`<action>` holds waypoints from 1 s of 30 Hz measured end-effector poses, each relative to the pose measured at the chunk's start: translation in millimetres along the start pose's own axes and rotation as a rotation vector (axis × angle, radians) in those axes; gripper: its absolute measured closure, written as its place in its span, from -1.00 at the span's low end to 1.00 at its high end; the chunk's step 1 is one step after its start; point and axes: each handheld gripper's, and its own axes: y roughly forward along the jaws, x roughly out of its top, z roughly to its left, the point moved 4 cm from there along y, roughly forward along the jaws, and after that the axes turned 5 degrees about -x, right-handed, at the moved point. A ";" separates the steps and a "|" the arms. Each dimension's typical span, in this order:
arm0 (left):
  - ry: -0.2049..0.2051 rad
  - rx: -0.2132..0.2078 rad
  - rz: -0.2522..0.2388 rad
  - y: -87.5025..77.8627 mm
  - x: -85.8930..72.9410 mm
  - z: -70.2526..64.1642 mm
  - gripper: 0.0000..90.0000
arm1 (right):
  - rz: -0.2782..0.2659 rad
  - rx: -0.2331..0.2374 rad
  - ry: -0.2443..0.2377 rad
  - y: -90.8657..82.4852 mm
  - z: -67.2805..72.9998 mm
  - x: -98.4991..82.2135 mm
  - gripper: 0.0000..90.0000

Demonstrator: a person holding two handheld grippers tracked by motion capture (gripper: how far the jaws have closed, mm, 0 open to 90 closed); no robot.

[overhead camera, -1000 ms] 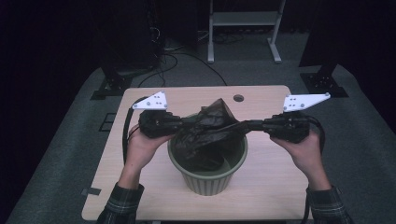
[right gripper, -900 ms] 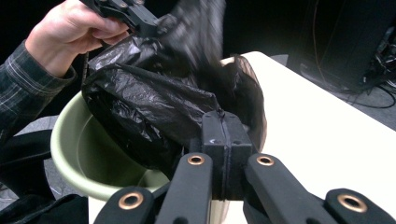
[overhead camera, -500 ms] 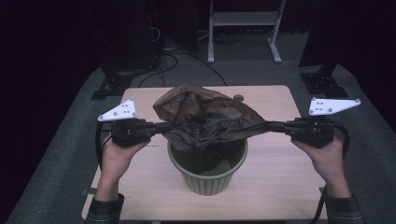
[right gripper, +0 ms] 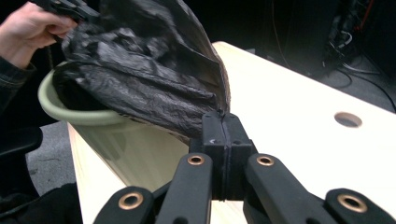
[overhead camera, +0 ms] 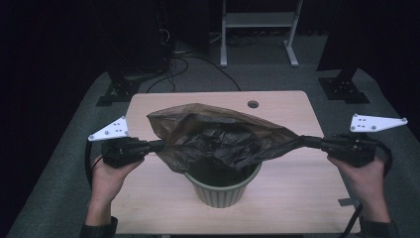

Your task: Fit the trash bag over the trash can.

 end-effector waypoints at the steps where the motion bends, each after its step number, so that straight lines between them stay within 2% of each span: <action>1: -0.007 0.012 0.012 -1.4 -4.0 1.9 1.00 | 0.006 -0.010 0.014 -2.7 -3.8 -6.3 0.99; 2: -0.007 0.012 0.012 -1.4 -4.0 1.9 0.99 | 0.008 -0.015 0.021 -3.8 -5.8 -9.4 0.99; 5: -0.021 0.049 0.042 -3.6 -12.7 7.1 0.99 | 0.018 -0.028 0.037 -5.7 -10.2 -17.7 0.99; 11: -0.043 0.098 0.068 -7.5 -23.0 15.6 1.00 | 0.034 -0.047 0.061 -5.3 -16.9 -28.4 0.99; 14: -0.057 0.103 0.072 -8.7 -25.4 18.4 1.00 | 0.043 -0.060 0.065 -5.0 -19.4 -31.2 0.99; 19: -0.041 0.120 0.071 -7.9 -25.1 18.0 0.99 | 0.050 -0.069 0.076 -3.5 -23.6 -34.8 0.94; 20: -0.043 0.118 0.063 -7.9 -24.5 17.5 0.87 | 0.046 -0.079 0.072 -3.7 -23.7 -34.4 0.82; 21: -0.047 0.104 0.056 -7.9 -23.7 16.8 0.73 | 0.039 -0.091 0.072 -4.5 -24.4 -33.6 0.79; 22: -0.043 0.098 0.052 -8.3 -22.6 15.5 0.67 | 0.029 -0.088 0.078 -5.8 -24.9 -32.2 0.72; 23: -0.033 0.096 0.042 -9.6 -18.6 12.3 0.51 | 0.009 -0.089 0.082 -9.4 -25.3 -27.9 0.65; 26: -0.018 0.091 0.030 -11.5 -12.5 7.6 0.42 | -0.008 -0.096 0.074 -13.4 -23.8 -20.7 0.57; 27: 0.001 0.087 0.015 -13.1 -5.0 3.2 0.35 | -0.025 -0.094 0.066 -16.5 -22.0 -14.6 0.56; 30: 0.015 0.078 0.003 -13.5 3.4 -0.8 0.28 | -0.046 -0.095 0.056 -19.2 -20.6 -7.4 0.53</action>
